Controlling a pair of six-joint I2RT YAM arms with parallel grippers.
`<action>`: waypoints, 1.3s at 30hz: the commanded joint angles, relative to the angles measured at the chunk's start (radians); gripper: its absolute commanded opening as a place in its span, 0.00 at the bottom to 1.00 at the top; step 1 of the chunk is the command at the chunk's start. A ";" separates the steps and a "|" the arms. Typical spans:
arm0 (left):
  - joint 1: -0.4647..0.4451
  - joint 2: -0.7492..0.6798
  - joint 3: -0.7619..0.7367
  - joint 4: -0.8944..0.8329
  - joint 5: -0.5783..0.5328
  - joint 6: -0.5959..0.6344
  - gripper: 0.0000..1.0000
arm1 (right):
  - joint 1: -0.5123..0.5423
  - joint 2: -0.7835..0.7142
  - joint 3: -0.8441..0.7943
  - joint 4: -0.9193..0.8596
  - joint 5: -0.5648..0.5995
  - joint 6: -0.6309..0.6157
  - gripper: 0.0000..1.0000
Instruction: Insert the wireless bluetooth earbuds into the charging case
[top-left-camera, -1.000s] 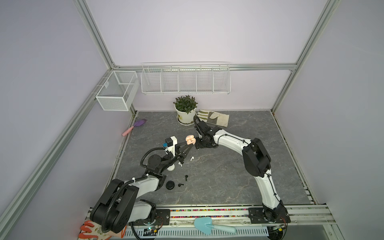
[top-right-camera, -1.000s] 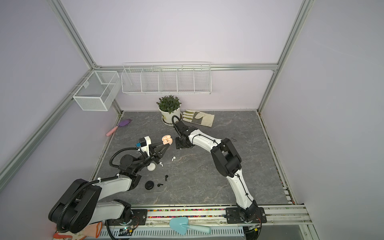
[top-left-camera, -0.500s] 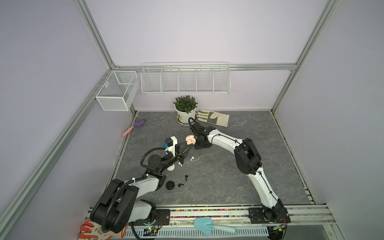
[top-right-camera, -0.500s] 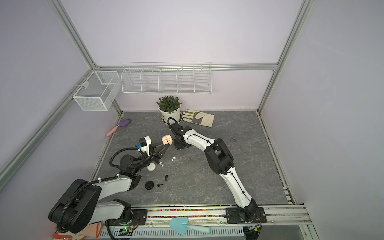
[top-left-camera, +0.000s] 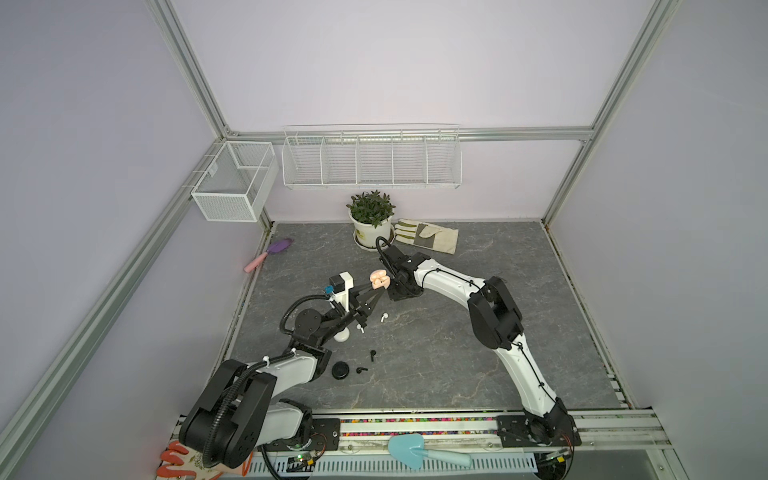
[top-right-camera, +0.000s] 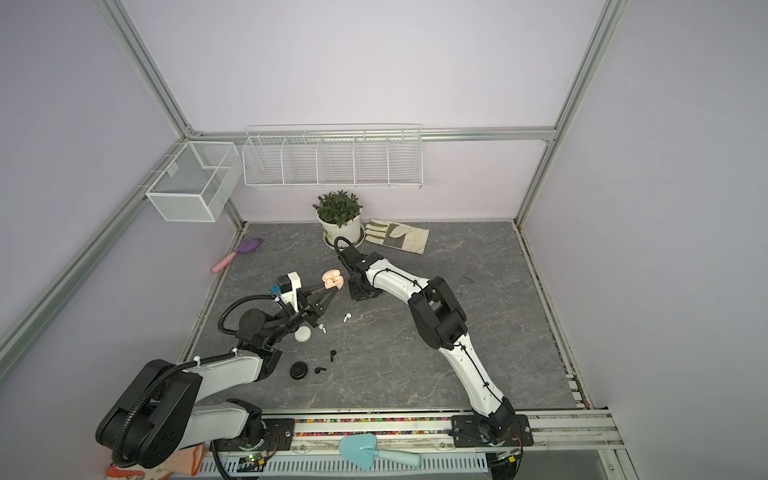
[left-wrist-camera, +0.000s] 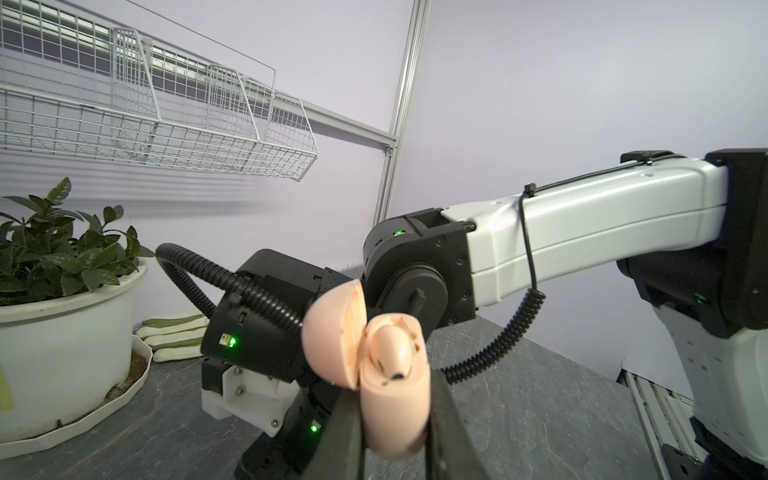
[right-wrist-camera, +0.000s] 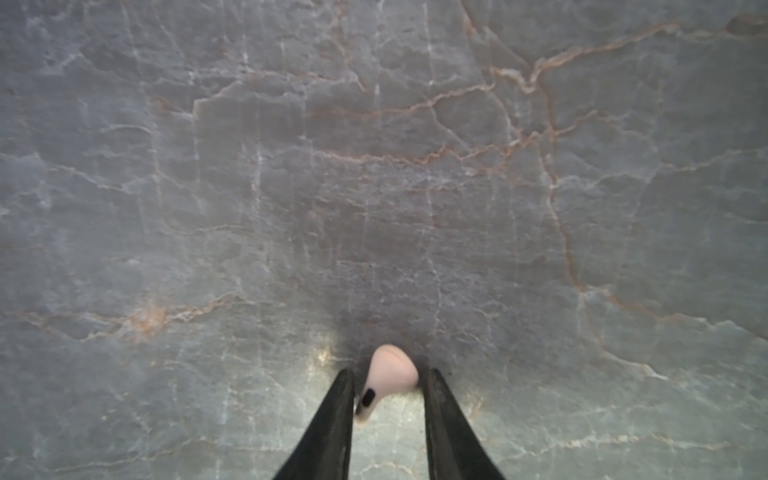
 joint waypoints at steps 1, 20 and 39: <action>0.007 -0.018 -0.009 0.010 0.002 0.012 0.00 | 0.004 0.002 0.006 -0.015 0.012 -0.012 0.32; 0.010 -0.019 -0.005 0.000 0.006 0.018 0.00 | -0.003 0.054 0.054 -0.020 0.005 -0.011 0.31; 0.016 -0.016 -0.008 0.004 0.010 0.012 0.00 | 0.003 0.055 0.083 -0.044 -0.002 -0.017 0.25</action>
